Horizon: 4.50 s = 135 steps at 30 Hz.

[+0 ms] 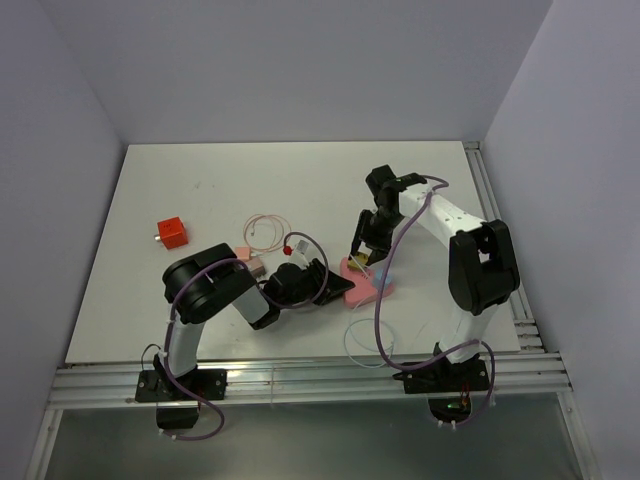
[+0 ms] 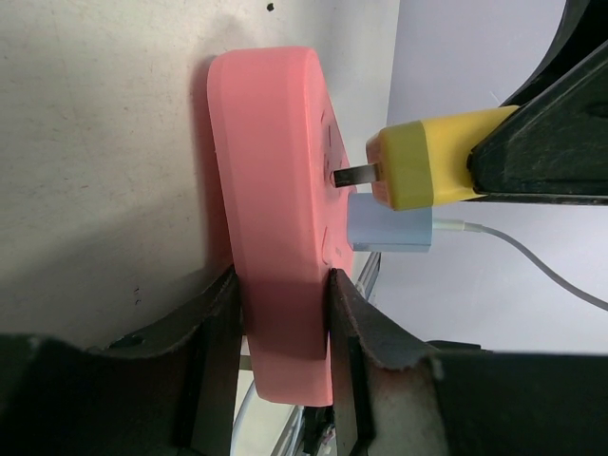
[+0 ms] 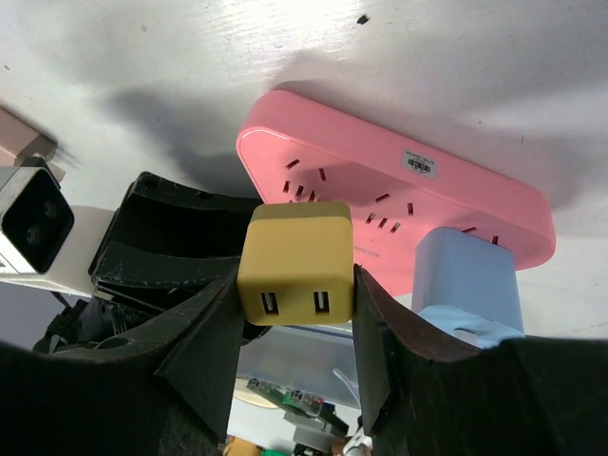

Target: Insert the plug

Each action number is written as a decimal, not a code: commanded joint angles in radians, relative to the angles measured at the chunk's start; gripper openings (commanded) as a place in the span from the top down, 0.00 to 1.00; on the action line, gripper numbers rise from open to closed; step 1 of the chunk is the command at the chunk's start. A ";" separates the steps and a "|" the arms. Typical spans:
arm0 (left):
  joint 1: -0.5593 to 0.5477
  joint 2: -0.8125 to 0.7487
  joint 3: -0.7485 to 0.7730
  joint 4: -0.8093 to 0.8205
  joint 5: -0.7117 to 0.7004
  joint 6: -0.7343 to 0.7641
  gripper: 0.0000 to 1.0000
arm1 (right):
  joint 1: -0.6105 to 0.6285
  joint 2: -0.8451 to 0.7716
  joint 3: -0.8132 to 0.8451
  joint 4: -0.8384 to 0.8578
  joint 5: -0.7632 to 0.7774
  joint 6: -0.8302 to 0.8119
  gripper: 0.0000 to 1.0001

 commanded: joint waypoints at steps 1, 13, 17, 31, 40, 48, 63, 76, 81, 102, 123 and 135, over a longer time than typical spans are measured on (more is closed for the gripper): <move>-0.009 0.082 -0.065 -0.317 -0.070 0.123 1.00 | -0.003 0.017 0.005 -0.017 -0.031 0.025 1.00; -0.022 0.064 -0.070 -0.337 -0.100 0.117 1.00 | 0.009 0.037 -0.003 0.000 -0.004 0.077 1.00; -0.023 0.067 -0.079 -0.330 -0.110 0.106 1.00 | 0.007 0.051 0.021 -0.019 0.029 0.079 1.00; -0.026 0.079 -0.084 -0.310 -0.126 0.118 1.00 | 0.004 0.097 0.100 -0.083 0.078 0.083 1.00; -0.034 0.065 -0.084 -0.334 -0.202 0.147 1.00 | 0.004 0.105 0.120 -0.103 0.121 0.099 1.00; -0.041 0.090 -0.067 -0.339 -0.198 0.143 1.00 | 0.012 0.137 0.144 -0.126 0.142 0.109 1.00; -0.049 0.114 -0.055 -0.353 -0.215 0.115 1.00 | 0.090 0.181 0.201 -0.166 0.217 0.153 1.00; -0.051 0.107 -0.059 -0.363 -0.218 0.115 1.00 | 0.210 0.180 0.069 -0.102 0.205 0.169 1.00; -0.049 0.110 -0.070 -0.356 -0.223 0.107 1.00 | 0.224 0.154 0.064 -0.086 0.187 0.212 1.00; -0.049 0.154 -0.067 -0.340 -0.265 0.129 1.00 | 0.140 0.197 0.164 -0.116 0.142 0.096 1.00; -0.071 0.179 -0.041 -0.353 -0.217 0.172 1.00 | 0.000 0.316 0.204 -0.011 -0.151 -0.033 1.00; -0.083 0.222 0.002 -0.386 -0.183 0.193 1.00 | -0.045 0.428 0.334 -0.062 -0.100 -0.111 1.00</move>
